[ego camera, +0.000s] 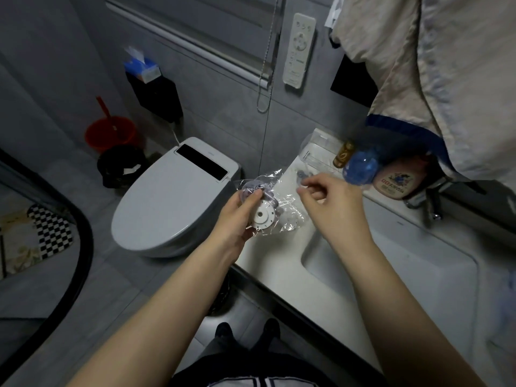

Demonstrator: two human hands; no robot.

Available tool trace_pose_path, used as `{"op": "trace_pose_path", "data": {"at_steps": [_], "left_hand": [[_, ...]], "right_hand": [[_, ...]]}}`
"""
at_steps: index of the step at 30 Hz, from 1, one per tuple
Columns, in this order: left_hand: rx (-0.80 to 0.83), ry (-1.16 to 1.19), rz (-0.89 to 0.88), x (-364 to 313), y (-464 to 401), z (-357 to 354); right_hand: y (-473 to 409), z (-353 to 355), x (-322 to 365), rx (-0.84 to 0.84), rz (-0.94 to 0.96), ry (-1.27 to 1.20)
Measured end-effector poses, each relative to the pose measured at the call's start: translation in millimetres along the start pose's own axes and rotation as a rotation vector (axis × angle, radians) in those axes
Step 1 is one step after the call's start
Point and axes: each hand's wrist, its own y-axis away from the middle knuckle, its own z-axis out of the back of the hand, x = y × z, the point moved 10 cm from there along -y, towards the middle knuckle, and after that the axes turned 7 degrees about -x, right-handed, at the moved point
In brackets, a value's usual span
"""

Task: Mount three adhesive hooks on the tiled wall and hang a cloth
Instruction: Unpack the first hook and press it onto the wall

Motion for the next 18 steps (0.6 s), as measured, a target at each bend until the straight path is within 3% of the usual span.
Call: {"op": "trace_pose_path", "data": {"at_steps": [2,6,9,12,18], "left_hand": [[0.008,0.006,-0.004,0.2,1.9,-2.9],[0.029,-0.04,-0.024,-3.8,5.7,-3.6],[0.027,-0.07,-0.023,-6.8,5.2,-0.6],[0.018,-0.089,-0.003,-7.7,6.4,0.4],[0.007,-0.009,0.079,-5.3,5.1,-0.2]], "right_hand": [[-2.0,-11.9,-15.5,0.065,-0.127,0.064],[7.4,-36.8,-37.1,0.283,-0.492,-0.287],[4.6,-36.1,-26.8,0.326,-0.487,-0.419],[-1.8,-35.7,-23.7,0.363,-0.467,-0.395],[1.0,-42.0,-21.1,0.453,-0.599,-0.588]]}}
